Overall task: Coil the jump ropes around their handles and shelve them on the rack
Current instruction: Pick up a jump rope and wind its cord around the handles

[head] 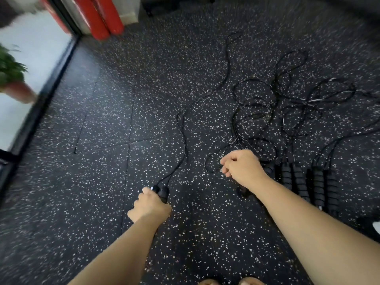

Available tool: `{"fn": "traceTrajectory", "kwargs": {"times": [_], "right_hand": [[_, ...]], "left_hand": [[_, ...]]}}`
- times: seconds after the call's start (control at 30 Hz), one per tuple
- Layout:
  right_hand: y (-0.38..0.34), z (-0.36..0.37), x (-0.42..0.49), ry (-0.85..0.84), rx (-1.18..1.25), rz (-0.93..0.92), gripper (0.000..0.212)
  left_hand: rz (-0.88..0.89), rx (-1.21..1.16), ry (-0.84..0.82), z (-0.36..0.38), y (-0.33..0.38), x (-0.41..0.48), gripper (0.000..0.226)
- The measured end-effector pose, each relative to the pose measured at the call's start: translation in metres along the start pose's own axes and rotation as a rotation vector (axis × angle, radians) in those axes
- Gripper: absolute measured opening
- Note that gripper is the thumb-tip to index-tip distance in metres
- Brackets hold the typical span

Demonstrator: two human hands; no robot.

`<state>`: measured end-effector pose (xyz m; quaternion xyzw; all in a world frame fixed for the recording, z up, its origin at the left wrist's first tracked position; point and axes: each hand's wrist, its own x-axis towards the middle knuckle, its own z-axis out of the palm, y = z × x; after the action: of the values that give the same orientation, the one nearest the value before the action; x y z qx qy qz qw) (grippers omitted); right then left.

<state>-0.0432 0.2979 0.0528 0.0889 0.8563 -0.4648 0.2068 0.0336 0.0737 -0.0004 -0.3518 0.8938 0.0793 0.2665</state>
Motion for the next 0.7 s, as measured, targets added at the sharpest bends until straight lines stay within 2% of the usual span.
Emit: {"fn": "traceTrajectory", "kwargs": {"times": [0.23, 0.37, 0.43, 0.5, 0.57, 0.63, 0.7], "right_hand": [[-0.098, -0.010, -0.065, -0.099, -0.257, -0.210, 0.024], [-0.133, -0.007, -0.120, -0.121, -0.399, -0.290, 0.025], [-0.145, 0.000, -0.143, -0.086, -0.493, -0.326, 0.040], [-0.160, 0.009, -0.164, -0.068, -0.475, -0.359, 0.061], [-0.178, 0.018, -0.178, -0.046, -0.398, -0.410, 0.077], [-0.197, 0.027, -0.184, 0.038, -0.337, -0.477, 0.075], [-0.212, 0.030, -0.186, 0.159, -0.299, -0.509, 0.047]], "left_hand": [[0.128, 0.149, 0.123, -0.133, -0.032, -0.052, 0.044], [0.141, 0.239, 0.132, -0.201, -0.054, -0.096, 0.055], [0.186, 0.246, 0.089, -0.237, -0.061, -0.117, 0.065], [0.264, 0.251, 0.027, -0.271, -0.067, -0.138, 0.078], [0.363, 0.211, -0.056, -0.303, -0.071, -0.164, 0.070], [0.448, 0.066, -0.177, -0.326, -0.075, -0.190, 0.058], [0.504, -0.174, -0.298, -0.343, -0.080, -0.211, 0.057]]}}
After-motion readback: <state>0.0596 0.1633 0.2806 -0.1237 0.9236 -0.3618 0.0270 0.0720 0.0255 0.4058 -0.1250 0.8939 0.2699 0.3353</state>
